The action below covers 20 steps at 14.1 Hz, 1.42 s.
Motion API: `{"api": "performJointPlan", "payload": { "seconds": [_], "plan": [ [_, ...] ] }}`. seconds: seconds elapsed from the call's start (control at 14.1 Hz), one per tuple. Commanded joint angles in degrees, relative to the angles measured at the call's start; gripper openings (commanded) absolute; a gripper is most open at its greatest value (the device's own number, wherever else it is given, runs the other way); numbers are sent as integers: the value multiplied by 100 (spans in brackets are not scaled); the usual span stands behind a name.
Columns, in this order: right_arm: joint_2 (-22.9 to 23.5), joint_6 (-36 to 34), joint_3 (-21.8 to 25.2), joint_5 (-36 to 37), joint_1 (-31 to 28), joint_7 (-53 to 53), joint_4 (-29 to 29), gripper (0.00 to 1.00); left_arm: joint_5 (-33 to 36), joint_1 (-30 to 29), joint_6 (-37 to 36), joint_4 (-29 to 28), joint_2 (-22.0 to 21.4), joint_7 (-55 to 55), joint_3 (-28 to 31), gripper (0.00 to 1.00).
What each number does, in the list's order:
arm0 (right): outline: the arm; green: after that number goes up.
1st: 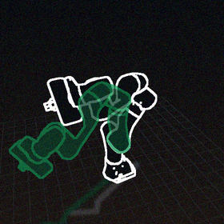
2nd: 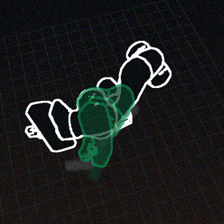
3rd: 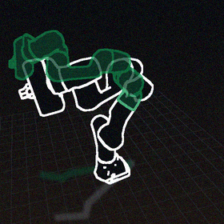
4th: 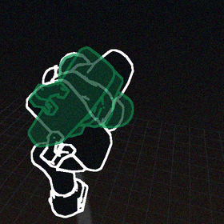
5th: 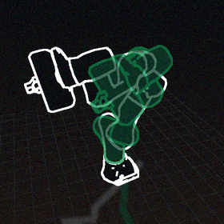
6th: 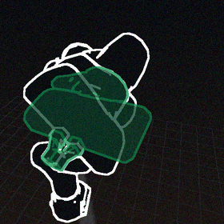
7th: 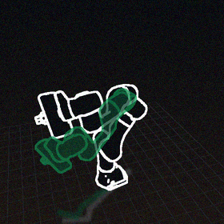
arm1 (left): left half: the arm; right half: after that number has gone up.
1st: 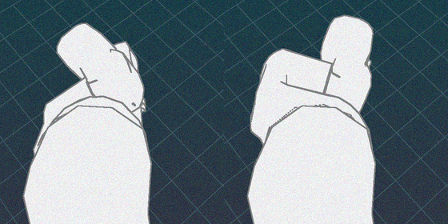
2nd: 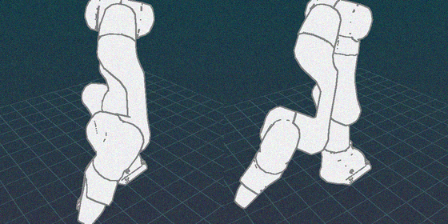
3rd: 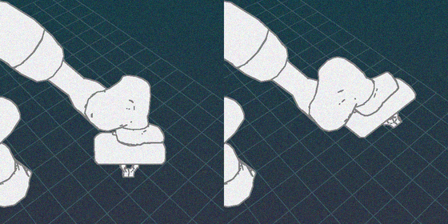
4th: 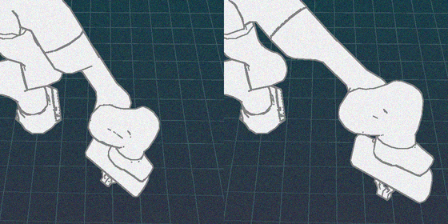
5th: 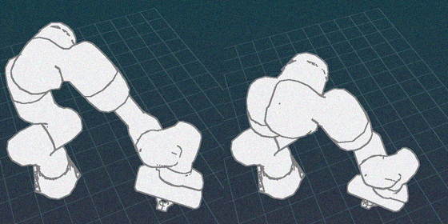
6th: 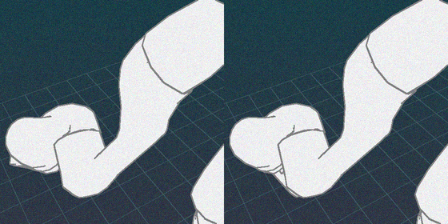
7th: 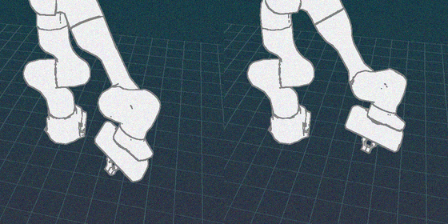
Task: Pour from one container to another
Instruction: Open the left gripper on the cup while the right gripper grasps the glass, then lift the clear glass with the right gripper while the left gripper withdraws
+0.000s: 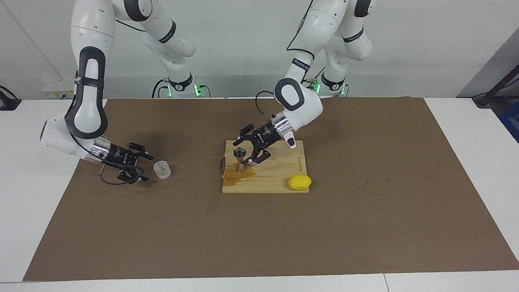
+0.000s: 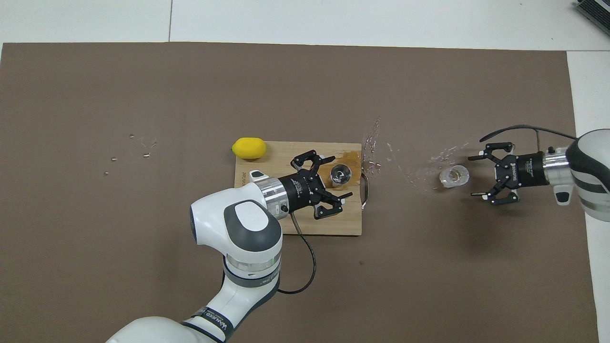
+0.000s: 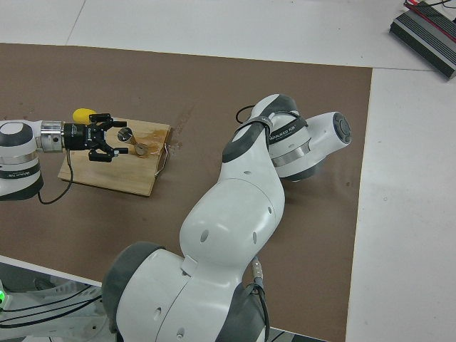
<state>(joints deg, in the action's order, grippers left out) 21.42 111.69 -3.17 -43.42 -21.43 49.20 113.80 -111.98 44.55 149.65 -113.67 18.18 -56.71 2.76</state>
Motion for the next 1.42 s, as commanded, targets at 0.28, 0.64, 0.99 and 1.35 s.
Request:
{"api": "performJointPlan", "payload": {
  "seconds": [0.28, 0.64, 0.99, 1.35],
  "plan": [
    [-296, 406, -79, -554, 59, -569, 705, 96, -166, 80, -217, -242, -560, 90, 75, 100],
    [-296, 494, -79, -685, 130, -578, 723, 87, 1383, -252, 353, -367, -1238, -60, 146, 100],
    [-287, 643, -79, -782, 262, -595, 732, 86, 4653, -1403, 398, -156, -1388, -51, 163, 100],
    [-287, 643, -79, -791, 253, -587, 732, 58, 7379, -2292, 389, 573, -1344, -25, 172, 100]
  ]
}}
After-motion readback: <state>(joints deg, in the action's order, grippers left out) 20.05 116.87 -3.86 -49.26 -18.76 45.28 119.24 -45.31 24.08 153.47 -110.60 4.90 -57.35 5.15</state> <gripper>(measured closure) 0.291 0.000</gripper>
